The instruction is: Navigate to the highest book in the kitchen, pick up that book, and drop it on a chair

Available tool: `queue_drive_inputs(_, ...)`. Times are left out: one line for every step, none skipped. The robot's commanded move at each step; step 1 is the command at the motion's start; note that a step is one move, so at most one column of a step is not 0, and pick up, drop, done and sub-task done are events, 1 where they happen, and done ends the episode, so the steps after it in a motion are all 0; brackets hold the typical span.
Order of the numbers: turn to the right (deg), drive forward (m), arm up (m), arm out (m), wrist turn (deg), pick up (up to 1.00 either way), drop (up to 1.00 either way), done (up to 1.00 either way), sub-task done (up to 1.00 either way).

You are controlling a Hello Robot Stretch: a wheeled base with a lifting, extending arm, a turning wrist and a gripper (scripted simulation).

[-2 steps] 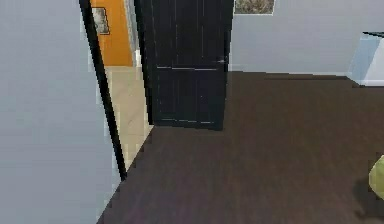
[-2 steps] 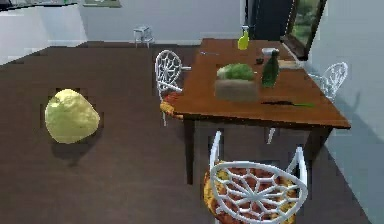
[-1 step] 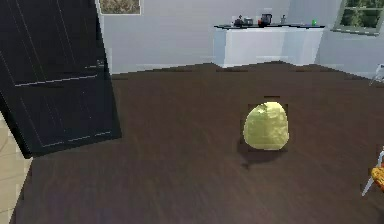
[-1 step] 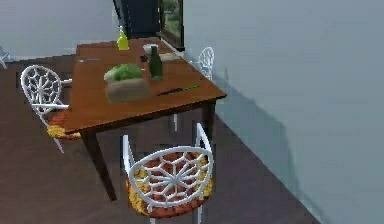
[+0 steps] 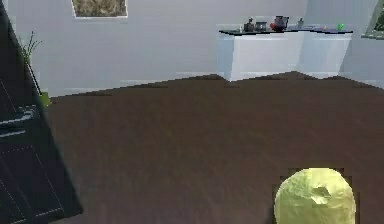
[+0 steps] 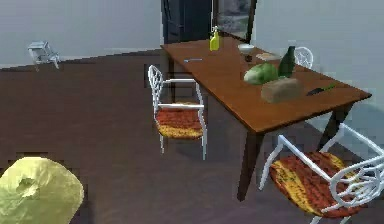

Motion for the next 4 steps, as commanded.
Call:
queue_drive_inputs(0.0,1.0,0.0,0.0,0.0,0.0,0.0,0.0,0.0)
queue_drive_inputs(9.0,0.0,0.0,0.0,0.0,0.0,0.0,0.0,0.0)
queue_drive_inputs(0.0,0.15,0.0,0.0,0.0,0.0,0.0,0.0,0.0)
queue_drive_inputs(-30.0,0.0,0.0,0.0,0.0,0.0,0.0,0.0,0.0)
